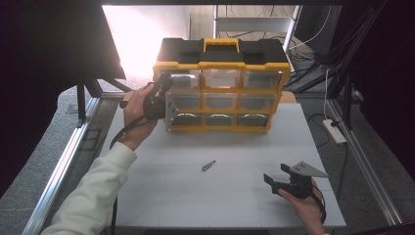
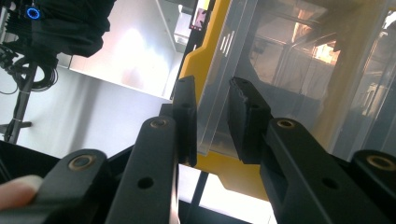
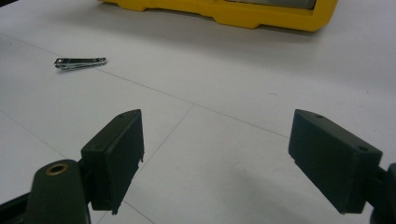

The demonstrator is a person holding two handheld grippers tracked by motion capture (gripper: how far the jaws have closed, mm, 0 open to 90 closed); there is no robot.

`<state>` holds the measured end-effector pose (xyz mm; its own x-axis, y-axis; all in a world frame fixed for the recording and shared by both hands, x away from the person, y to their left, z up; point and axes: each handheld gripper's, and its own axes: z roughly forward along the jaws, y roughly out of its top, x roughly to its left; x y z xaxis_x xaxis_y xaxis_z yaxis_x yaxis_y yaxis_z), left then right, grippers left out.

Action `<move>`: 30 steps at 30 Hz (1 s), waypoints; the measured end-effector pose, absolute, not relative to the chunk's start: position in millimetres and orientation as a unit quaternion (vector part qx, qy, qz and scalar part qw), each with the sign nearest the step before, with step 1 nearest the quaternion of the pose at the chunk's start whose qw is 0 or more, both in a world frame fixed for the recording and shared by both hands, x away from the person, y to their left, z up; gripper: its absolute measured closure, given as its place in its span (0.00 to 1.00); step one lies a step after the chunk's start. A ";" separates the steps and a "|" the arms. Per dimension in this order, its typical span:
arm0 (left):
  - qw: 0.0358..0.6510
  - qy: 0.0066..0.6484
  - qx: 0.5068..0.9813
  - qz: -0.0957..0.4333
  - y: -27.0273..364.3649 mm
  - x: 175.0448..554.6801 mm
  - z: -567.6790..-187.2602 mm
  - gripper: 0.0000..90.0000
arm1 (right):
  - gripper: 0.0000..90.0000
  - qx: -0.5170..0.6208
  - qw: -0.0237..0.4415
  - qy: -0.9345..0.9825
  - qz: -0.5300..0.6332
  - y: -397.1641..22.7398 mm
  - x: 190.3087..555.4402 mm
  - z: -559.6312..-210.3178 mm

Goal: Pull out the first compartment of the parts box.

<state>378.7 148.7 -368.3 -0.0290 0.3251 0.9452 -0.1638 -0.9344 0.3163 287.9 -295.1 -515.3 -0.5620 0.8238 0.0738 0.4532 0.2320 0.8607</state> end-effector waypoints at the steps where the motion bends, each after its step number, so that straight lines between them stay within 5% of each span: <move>1: 0.172 0.059 0.675 0.715 148.8 378.0 -368.4 0.82 | 0.20 0.421 0.204 0.758 0.455 -295.1 287.8 -515.2; 30: 0.180 0.055 0.678 0.711 150.1 366.2 -367.6 0.82 | 0.20 0.421 0.204 0.758 0.454 -294.8 287.8 -515.2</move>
<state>366.2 150.1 -367.6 -0.0170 0.3309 0.9435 -0.1812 -0.9291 0.3225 287.8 -294.8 -515.2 -0.5624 0.8238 0.0717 0.4527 0.2342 0.8603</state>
